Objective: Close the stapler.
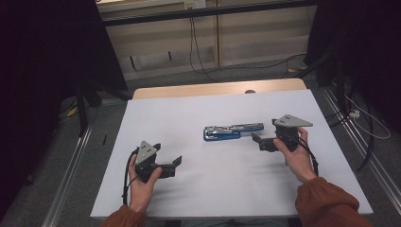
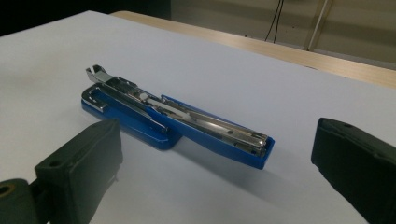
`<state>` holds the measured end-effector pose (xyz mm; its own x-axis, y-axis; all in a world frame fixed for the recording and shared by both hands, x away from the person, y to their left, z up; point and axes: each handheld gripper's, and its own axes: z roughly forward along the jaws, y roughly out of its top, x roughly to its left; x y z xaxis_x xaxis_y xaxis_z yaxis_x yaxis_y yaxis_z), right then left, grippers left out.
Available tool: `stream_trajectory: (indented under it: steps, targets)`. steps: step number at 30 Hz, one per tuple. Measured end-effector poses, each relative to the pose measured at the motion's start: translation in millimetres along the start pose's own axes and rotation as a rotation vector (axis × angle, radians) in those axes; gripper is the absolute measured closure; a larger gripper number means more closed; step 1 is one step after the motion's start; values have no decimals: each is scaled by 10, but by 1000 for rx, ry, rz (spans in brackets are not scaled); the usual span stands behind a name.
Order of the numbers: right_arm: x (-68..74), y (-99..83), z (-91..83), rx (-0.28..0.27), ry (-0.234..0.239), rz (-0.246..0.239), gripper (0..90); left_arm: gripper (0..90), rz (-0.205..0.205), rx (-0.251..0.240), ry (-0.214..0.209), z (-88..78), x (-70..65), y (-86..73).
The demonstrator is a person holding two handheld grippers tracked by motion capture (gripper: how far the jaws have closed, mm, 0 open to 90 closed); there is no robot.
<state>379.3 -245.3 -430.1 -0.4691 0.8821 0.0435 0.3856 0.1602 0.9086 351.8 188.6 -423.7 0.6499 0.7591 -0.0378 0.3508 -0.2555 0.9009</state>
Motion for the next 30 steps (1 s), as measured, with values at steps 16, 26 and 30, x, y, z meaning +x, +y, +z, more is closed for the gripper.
stream_trajectory:
  steps: [16, 26, 30]
  targets:
    - [-64, -9, -31, -16, 3, -1, 46, 51, 29, -3, -51, 410, -90, 170]
    - [-134, -41, -36, -3, -19, 7, 127, 56, 32, 3, -65, 642, -75, 266]
    - [-169, -65, -36, 8, -31, 6, 152, 56, 20, -3, -60, 738, -61, 314]
